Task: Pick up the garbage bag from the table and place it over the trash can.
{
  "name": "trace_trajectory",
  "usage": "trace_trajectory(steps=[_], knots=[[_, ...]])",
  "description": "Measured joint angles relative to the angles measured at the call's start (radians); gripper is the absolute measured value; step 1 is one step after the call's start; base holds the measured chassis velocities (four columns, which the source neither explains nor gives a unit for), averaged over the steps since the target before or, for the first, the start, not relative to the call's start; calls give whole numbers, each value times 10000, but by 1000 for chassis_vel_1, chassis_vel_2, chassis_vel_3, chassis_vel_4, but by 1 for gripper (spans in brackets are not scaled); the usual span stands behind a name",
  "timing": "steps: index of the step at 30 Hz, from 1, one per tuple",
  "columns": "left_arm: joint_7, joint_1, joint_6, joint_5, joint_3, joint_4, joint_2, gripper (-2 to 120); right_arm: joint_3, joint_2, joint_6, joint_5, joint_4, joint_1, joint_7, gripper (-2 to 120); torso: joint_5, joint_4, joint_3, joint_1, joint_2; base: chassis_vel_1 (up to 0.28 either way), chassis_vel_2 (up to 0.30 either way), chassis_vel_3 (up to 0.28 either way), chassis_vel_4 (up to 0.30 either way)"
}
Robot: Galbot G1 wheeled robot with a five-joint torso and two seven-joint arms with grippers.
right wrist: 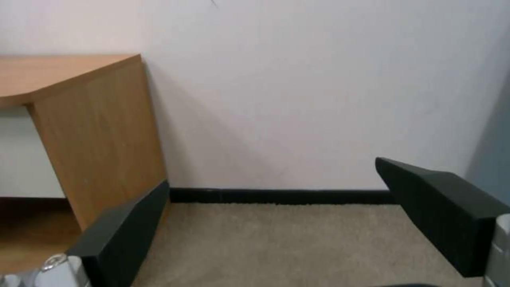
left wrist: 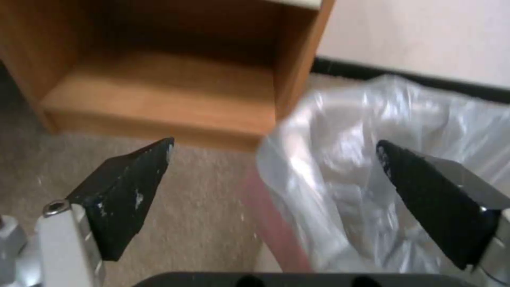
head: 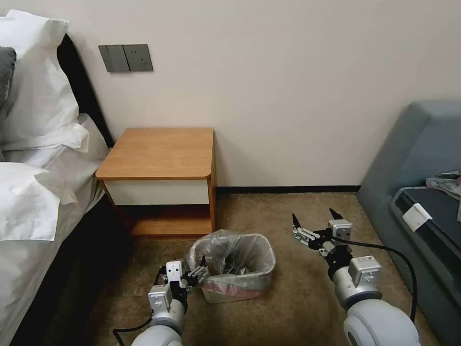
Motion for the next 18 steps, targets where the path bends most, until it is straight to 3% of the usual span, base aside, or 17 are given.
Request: trace_trajectory(steps=[2, 3, 5, 6, 9, 10, 13, 18], knots=[[167, 134, -707, 373, -227, 21, -12, 100, 156, 98, 927, -71, -337, -273, -198, 100, -1, 0, 0, 0, 0, 0, 0, 0, 0], [167, 134, -707, 373, -227, 21, -12, 100, 156, 98, 927, -71, -337, -273, -198, 100, -1, 0, 0, 0, 0, 0, 0, 0, 0], [343, 285, -1605, 810, -518, 99, -90, 100, 393, 365, 2202, -551, -833, -732, -663, 100, 1, 0, 0, 0, 0, 0, 0, 0, 0], [343, 285, -1605, 810, -518, 99, -90, 100, 393, 365, 2202, -551, -833, -732, -663, 100, 1, 0, 0, 0, 0, 0, 0, 0, 0], [998, 477, -3542, 1897, -712, 400, -262, 100, 584, 907, 3662, -817, -1209, -1414, -867, 100, -1, -1, 0, 0, 0, 0, 0, 0, 0], [998, 477, -3542, 1897, -712, 400, -262, 100, 584, 907, 3662, -817, -1209, -1414, -867, 100, -1, -1, 0, 0, 0, 0, 0, 0, 0], [1872, 901, -5246, 2638, -857, 718, -431, 100, 859, 1416, 4623, -960, -1489, -1859, -930, 100, -1, -2, -1, 0, 0, 0, 0, 0, 0], [2005, 1465, -5853, 2526, -1008, 592, -567, 100, 1257, 1607, 5192, -692, -1577, -2317, -1155, 100, 0, -1, -1, 0, 0, 0, 0, 0, 0]])
